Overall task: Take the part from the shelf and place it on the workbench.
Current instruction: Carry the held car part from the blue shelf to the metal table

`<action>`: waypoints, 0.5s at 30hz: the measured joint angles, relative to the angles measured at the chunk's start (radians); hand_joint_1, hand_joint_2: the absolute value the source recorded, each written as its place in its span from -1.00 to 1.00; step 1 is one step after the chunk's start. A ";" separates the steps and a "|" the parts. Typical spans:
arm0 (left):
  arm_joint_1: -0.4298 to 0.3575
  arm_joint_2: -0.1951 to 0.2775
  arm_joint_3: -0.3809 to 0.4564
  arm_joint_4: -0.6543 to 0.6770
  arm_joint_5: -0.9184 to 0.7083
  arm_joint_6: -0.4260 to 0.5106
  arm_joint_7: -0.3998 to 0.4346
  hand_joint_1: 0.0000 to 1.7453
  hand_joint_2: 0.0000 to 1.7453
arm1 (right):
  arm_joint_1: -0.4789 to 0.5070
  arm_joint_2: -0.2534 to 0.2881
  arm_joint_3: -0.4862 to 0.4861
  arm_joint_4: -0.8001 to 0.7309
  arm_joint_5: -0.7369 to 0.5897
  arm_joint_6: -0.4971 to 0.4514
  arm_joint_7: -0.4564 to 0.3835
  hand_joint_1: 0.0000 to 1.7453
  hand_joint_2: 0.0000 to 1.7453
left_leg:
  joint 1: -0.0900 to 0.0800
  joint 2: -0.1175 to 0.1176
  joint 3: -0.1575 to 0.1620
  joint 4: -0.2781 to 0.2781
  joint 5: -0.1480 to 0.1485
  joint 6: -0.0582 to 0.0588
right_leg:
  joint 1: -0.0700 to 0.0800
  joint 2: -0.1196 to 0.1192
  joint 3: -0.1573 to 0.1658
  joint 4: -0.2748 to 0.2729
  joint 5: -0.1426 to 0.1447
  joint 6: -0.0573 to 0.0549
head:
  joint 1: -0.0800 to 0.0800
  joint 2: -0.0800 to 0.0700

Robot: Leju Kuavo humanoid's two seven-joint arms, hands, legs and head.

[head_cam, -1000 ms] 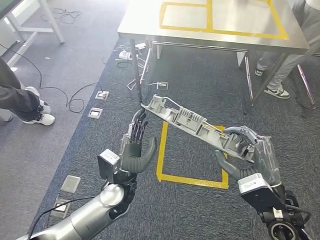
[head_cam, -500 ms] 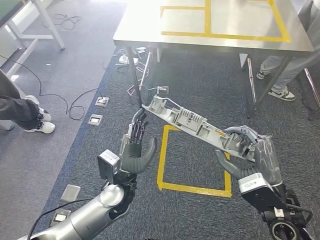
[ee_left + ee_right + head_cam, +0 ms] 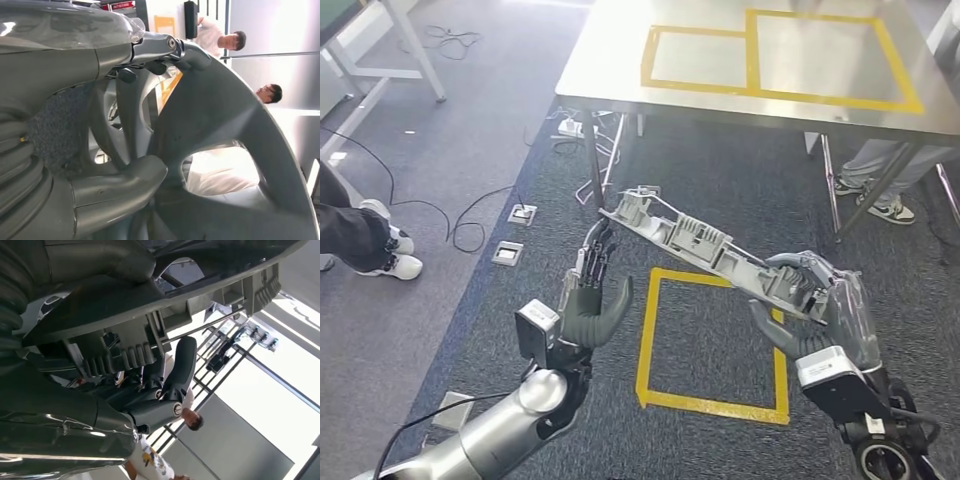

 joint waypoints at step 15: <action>0.002 0.001 0.000 -0.002 -0.001 0.004 0.000 -1.00 1.00 | 0.000 0.001 0.001 0.002 -0.003 -0.001 -0.005 1.00 1.00 | -0.019 -0.008 -0.012 0.198 -0.136 -0.038 | 0.031 0.004 0.026 -0.243 0.170 -0.071 | -0.001 0.000</action>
